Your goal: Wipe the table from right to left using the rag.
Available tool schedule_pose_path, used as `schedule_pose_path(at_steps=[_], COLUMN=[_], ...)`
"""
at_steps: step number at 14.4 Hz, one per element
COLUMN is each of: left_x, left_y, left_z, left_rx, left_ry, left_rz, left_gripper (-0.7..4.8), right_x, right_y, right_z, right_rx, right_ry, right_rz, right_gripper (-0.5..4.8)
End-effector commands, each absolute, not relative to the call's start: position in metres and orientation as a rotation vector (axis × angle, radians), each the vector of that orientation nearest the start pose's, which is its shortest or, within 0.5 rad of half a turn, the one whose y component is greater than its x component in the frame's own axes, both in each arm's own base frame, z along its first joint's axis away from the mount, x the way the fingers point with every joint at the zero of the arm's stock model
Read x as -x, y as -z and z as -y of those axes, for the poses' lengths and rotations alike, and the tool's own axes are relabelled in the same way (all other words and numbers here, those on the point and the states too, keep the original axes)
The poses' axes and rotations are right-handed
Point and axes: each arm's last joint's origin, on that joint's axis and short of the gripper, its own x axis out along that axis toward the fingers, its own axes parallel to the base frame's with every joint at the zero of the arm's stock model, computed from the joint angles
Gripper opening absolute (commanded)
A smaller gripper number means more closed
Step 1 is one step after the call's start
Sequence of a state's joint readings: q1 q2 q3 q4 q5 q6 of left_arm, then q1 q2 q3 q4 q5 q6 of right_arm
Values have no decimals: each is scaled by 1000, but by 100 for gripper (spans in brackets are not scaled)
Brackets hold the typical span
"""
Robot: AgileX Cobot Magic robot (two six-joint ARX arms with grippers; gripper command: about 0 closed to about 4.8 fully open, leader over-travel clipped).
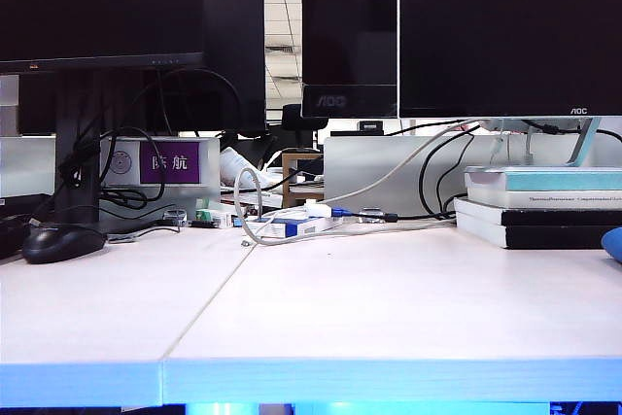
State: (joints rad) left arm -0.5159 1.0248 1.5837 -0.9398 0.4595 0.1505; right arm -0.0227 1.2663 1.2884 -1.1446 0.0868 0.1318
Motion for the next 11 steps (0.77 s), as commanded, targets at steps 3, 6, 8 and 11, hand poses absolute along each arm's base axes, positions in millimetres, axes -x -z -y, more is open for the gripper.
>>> schedule_pose_path(at_steps=[3, 6, 8, 11], left_x=[-119, -119, -119, -119], left_y=[-479, -479, -479, -479], left_z=[82, 82, 82, 82], left_rx=[-154, -154, -154, -154], left_ry=[993, 993, 993, 993], left_rz=[-293, -292, -292, -292], left_gripper=[-5, -5, -5, -5], right_x=[-266, -283, -291, -303], right_y=[-296, -281, -271, -256], right_z=[43, 54, 56, 57], right_rx=[-172, -108, -39, -29], right_ry=[298, 264, 214, 187], right_rz=[-1220, -1239, -1257, -1282], right_gripper=[0, 180, 182, 363])
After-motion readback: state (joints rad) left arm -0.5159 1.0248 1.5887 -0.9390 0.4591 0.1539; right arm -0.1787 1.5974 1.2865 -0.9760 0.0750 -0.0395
